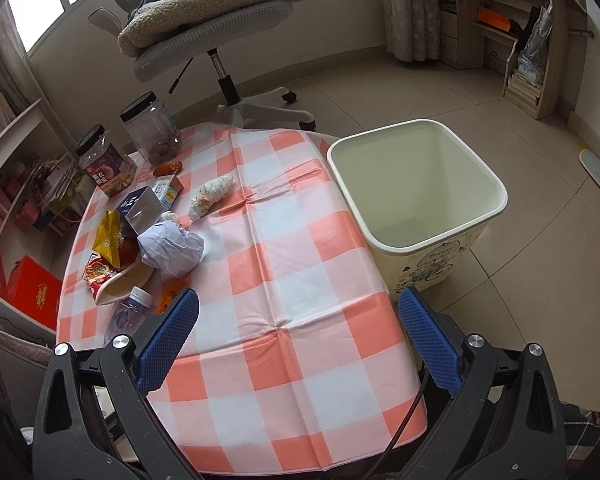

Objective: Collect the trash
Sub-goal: 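Grasp the white leaf-print paper cup with the left tool, then grasp the clear plastic bottle with the right tool while the left tool holds the cup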

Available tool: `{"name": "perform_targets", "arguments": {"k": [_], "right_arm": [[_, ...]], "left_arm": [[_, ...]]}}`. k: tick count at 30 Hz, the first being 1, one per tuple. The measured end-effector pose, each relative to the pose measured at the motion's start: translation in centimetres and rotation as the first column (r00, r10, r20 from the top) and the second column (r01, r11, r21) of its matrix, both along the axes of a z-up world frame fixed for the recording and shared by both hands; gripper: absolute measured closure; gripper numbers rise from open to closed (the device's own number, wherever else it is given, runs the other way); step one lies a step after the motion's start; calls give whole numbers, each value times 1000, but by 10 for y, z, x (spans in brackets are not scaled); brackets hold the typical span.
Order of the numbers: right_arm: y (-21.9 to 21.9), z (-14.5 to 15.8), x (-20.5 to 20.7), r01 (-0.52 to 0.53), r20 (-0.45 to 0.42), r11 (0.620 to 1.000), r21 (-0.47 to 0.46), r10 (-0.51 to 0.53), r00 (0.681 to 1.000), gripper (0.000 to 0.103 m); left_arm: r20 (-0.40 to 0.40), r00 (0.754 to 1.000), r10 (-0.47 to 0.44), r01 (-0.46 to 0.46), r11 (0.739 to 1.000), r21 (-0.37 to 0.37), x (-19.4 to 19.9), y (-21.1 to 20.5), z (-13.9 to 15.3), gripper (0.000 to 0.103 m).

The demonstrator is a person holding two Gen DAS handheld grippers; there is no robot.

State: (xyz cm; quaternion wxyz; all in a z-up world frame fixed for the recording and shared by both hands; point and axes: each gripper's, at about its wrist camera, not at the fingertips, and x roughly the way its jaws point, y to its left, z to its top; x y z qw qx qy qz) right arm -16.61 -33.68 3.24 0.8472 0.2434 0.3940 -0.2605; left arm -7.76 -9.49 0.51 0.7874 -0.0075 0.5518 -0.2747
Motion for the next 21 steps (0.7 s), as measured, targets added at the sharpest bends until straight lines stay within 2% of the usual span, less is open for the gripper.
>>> {"name": "perform_targets", "arguments": {"k": [2, 5, 7, 9, 11, 13, 14, 16, 18, 21], "right_arm": [[5, -4, 11, -25, 1, 998, 65, 25, 1000, 7], [26, -22, 41, -99, -40, 978, 182, 108, 993, 7], [47, -42, 62, -122, -76, 954, 275, 148, 986, 7], [70, -63, 82, -125, -122, 929, 347, 177, 977, 7], [91, -82, 102, -113, -154, 907, 405, 190, 970, 7], [109, -92, 119, -98, -171, 895, 436, 189, 967, 7], [117, -95, 128, -99, -172, 888, 449, 195, 966, 7], [132, -97, 146, -116, -178, 885, 452, 217, 960, 7], [146, -98, 162, -149, -197, 890, 432, 254, 947, 7], [157, -109, 175, -166, -235, 887, 432, 288, 928, 8]], "left_arm": [[123, 992, 25, -21, 999, -34, 10, 6, 40, 52], [288, 953, 95, -81, 995, -60, 46, 18, 97, 51], [354, 925, 136, -121, 991, -63, 72, 29, 124, 51], [395, 902, 174, -153, 985, -86, 93, 40, 138, 50], [421, 883, 207, -183, 978, -98, 108, 50, 138, 50], [415, 879, 236, -205, 972, -118, 118, 63, 127, 50], [399, 883, 247, -219, 969, -116, 123, 68, 116, 50], [328, 907, 263, -244, 965, -98, 136, 75, 101, 50], [307, 914, 266, -238, 963, -126, 140, 80, 100, 50], [377, 885, 273, -252, 962, -106, 131, 85, 107, 50]]}}
